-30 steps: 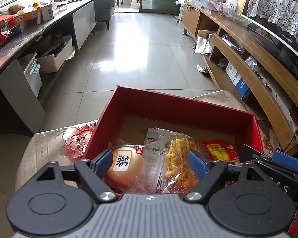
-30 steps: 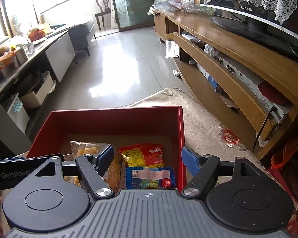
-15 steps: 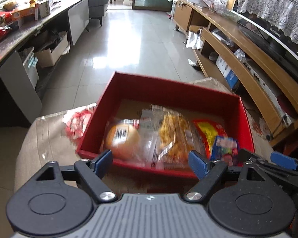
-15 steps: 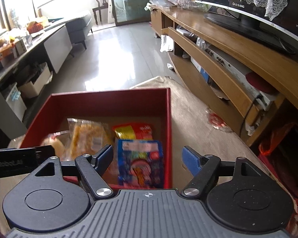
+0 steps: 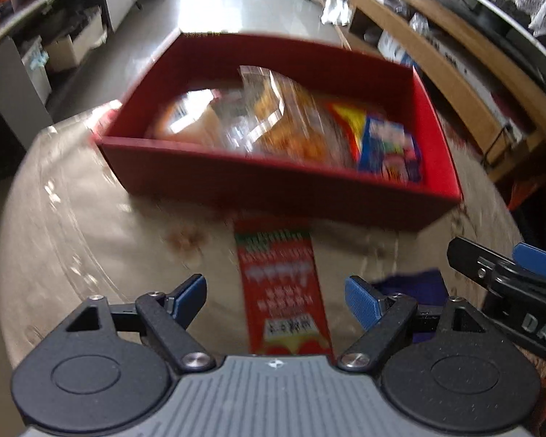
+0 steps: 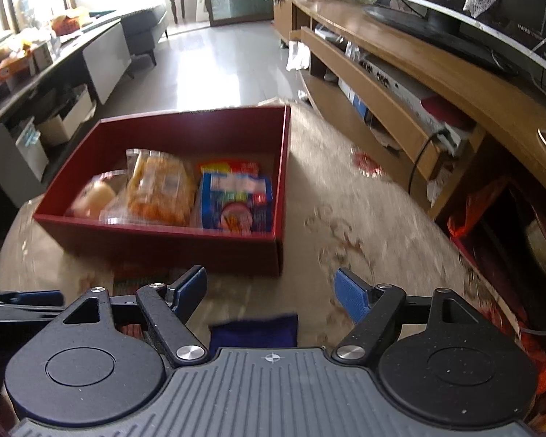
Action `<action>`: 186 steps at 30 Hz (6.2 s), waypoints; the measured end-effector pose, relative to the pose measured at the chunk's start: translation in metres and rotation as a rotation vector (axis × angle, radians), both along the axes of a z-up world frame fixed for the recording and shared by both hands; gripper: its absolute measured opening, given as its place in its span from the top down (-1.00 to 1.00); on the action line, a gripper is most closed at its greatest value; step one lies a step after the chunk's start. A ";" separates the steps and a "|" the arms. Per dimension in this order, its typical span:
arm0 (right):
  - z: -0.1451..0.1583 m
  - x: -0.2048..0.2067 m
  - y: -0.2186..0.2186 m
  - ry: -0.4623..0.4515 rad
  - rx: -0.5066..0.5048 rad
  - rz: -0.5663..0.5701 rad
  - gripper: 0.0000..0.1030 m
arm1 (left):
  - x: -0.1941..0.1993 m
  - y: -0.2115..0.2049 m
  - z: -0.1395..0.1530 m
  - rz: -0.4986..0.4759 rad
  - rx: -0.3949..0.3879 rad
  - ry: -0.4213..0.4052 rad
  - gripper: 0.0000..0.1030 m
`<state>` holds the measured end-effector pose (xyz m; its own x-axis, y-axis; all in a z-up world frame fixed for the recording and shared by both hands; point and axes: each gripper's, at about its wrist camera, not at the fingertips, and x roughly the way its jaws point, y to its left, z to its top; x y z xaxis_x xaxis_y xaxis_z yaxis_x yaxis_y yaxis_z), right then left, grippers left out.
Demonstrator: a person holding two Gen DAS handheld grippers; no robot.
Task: Organize snacks
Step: 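Withdraw both open grippers from the box toward the table, then grasp the red stick packet with the left gripper while the right grasps the purple packet, then carry the red stick packet and purple packet in both grippers to the red box, then release the red stick packet with the left gripper while the right releases the purple packet into the box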
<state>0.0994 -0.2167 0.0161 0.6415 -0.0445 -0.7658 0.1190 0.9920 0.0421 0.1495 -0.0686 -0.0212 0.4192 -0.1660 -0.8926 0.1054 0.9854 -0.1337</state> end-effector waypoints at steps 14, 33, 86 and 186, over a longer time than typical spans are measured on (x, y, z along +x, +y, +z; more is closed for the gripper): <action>-0.007 -0.009 -0.016 0.044 0.025 0.015 -0.62 | -0.010 -0.011 -0.034 0.046 0.061 0.042 -0.29; -0.034 -0.004 -0.002 0.175 0.010 0.083 -0.66 | -0.049 0.029 -0.031 -0.007 0.078 0.060 -0.08; -0.027 -0.034 0.047 0.151 -0.044 0.226 -0.45 | -0.065 0.041 -0.008 -0.004 0.087 -0.055 0.07; -0.001 0.109 0.019 -0.069 0.005 0.101 -0.47 | 0.106 0.015 0.039 0.134 0.100 -0.251 0.06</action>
